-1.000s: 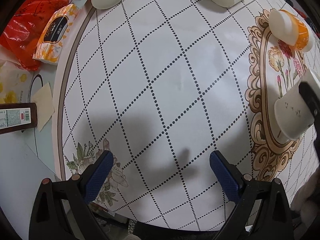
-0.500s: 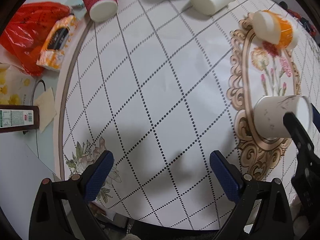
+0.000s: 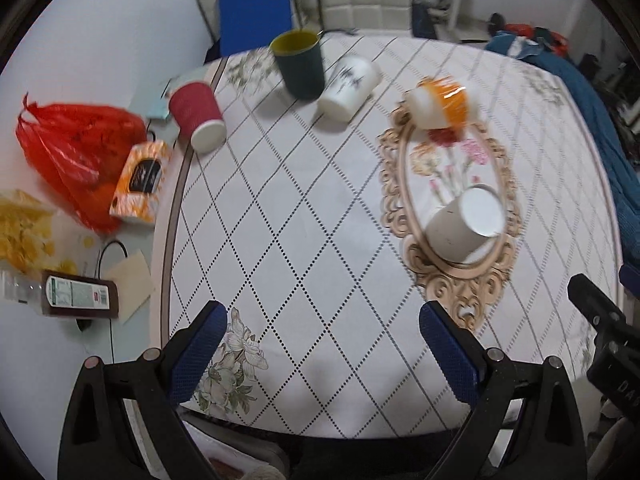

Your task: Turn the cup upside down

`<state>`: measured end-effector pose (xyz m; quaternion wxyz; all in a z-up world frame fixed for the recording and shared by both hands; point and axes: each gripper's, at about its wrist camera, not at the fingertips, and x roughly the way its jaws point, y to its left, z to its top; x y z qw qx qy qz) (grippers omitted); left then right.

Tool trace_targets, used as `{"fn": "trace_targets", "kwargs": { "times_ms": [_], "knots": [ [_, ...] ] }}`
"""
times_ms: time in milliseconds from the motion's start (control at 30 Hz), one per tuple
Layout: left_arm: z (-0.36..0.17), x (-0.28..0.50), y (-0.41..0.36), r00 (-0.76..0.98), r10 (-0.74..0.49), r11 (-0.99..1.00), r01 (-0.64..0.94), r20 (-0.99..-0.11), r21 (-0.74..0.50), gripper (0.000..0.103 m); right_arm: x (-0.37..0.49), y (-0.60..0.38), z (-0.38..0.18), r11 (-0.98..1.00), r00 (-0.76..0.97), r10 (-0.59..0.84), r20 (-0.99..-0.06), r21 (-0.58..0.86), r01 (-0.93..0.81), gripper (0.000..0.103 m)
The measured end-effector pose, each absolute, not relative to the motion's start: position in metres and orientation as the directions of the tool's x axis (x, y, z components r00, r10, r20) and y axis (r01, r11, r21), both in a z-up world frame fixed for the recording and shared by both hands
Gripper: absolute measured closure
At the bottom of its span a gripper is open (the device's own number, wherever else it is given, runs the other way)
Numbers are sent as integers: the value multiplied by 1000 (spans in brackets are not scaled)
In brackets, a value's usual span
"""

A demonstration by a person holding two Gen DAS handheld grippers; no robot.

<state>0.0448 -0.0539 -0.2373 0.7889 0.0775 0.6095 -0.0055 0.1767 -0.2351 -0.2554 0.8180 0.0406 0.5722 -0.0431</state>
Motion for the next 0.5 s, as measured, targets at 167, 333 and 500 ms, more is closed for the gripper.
{"fn": "trace_targets", "kwargs": {
  "times_ms": [167, 333, 500],
  "knots": [
    [-206, 21, -61, 312, 62, 983, 147, -948, 113, 4, 144, -239, -216, 984, 375, -69, -924, -1, 180, 8],
    [-171, 0, -63, 354, 36, 983, 157, -935, 97, 4, 119, -237, -176, 982, 418, -82, -905, -3, 188, 9],
    [-128, -20, -65, 400, 21, 985, 149, -916, 88, 4, 95, -238, -129, 983, 453, -96, -887, -13, 184, 8]
  ]
}}
